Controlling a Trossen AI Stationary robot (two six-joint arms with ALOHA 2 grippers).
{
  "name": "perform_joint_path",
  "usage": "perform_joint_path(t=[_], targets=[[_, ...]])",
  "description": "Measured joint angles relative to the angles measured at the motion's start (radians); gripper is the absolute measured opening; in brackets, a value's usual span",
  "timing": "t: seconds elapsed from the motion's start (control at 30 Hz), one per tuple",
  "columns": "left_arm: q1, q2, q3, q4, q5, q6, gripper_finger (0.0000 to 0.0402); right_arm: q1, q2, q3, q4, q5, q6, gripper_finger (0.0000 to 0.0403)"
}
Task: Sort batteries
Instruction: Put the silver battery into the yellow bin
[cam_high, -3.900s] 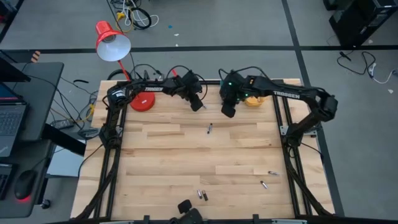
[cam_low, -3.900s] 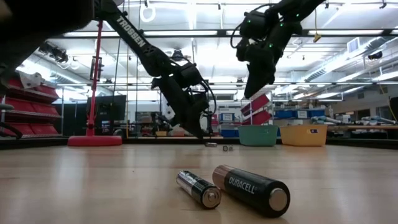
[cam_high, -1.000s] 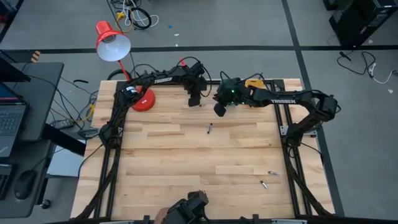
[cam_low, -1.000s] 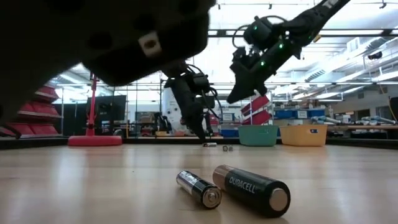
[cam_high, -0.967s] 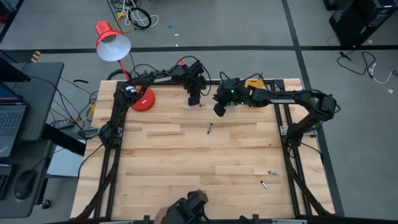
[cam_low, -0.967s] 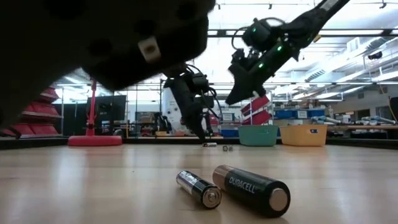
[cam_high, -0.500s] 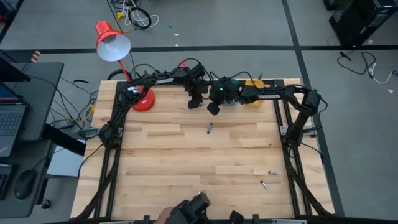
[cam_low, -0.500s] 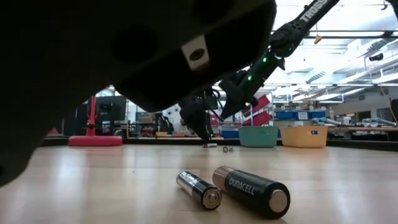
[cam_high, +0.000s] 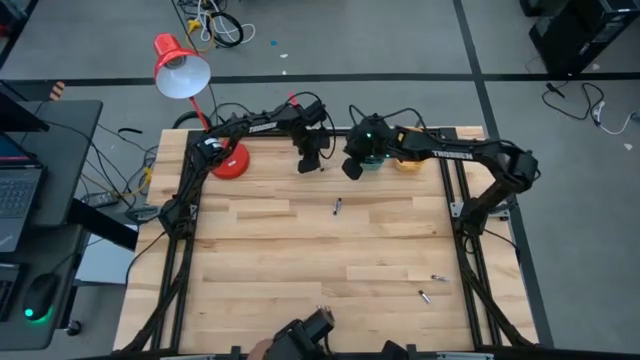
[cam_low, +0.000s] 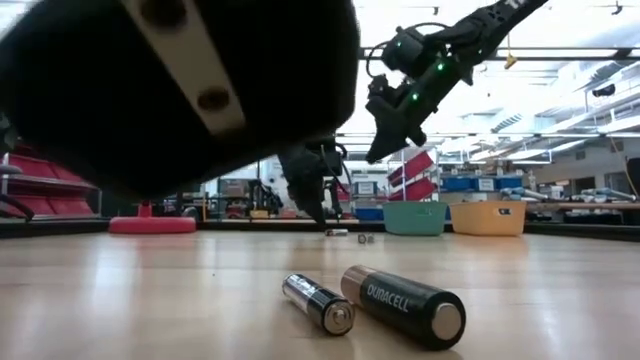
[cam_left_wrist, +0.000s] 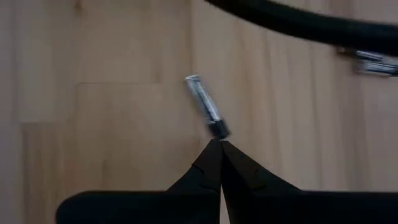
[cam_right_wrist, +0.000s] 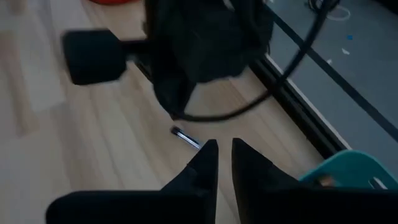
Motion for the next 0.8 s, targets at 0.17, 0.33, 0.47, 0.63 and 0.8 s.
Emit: perform_joint_path(t=[0.17,0.33,0.47,0.63,0.8], targets=[[-0.010,0.000,-0.007,0.043,-0.058,-0.095,0.0011,-0.003,0.022,0.000,-0.045,0.003,0.030,0.0026],[-0.003,0.000,-0.005,0.056,0.043,-0.198,0.0011,0.013,0.010,-0.001,-0.084,0.003,0.041,0.0024],[0.000,0.002,-0.005,0.107,0.021,-0.293,0.0011,0.016,-0.012,-0.001,-0.094,0.003,0.048,0.0024],[0.001,0.006,-0.006,0.139,0.026,-0.401,0.0011,0.021,-0.038,-0.001,-0.105,0.005,0.053,0.0024],[-0.003,0.006,-0.006,0.122,-0.051,-0.445,0.0011,0.022,-0.064,-0.001,-0.149,0.010,0.047,0.0024]])
